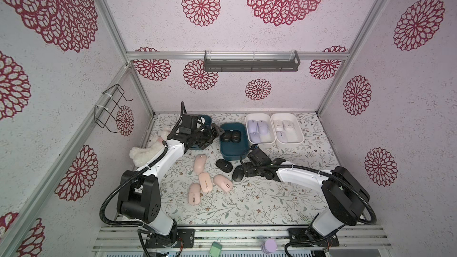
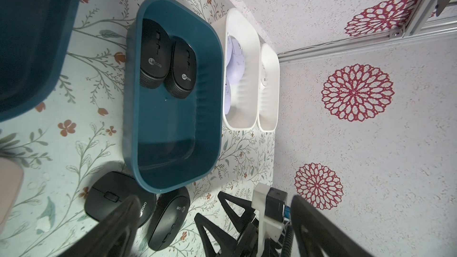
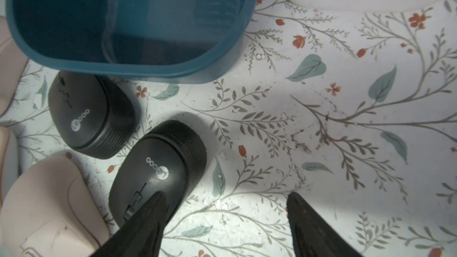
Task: Place the mice by color into the storage box
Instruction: Adjust the mouse at the center of the board.
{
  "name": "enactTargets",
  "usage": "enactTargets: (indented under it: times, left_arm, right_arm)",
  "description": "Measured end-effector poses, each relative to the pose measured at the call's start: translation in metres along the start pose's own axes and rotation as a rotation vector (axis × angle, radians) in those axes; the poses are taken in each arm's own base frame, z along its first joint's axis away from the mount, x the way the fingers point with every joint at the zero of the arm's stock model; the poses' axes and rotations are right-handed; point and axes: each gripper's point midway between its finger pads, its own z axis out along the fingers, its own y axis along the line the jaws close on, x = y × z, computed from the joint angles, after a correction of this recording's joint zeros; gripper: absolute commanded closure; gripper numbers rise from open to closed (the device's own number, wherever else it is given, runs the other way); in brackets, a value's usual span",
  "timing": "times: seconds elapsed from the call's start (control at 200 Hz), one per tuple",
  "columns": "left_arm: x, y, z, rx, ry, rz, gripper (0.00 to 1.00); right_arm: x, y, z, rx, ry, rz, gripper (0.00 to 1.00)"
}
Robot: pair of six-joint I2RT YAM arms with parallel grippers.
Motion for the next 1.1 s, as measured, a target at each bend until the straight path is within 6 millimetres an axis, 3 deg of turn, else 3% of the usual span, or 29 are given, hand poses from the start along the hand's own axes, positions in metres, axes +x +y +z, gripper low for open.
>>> enactTargets:
  times: [0.32,0.876,1.101]
  left_arm:
    - [-0.021,0.005,-0.016,0.003,-0.064,-0.034,0.03]
    - [-0.020,0.008,-0.015,0.002,-0.063,-0.052,0.03]
    - [-0.020,0.007,-0.015,0.004,-0.064,-0.052,0.03]
  right_arm:
    - [-0.001,0.006,0.009,-0.007,0.012,0.015,0.18]
    - [-0.015,0.029,0.034,-0.021,0.016,0.014,0.14]
    - [-0.010,0.036,0.045,0.017,0.027,-0.018,0.13]
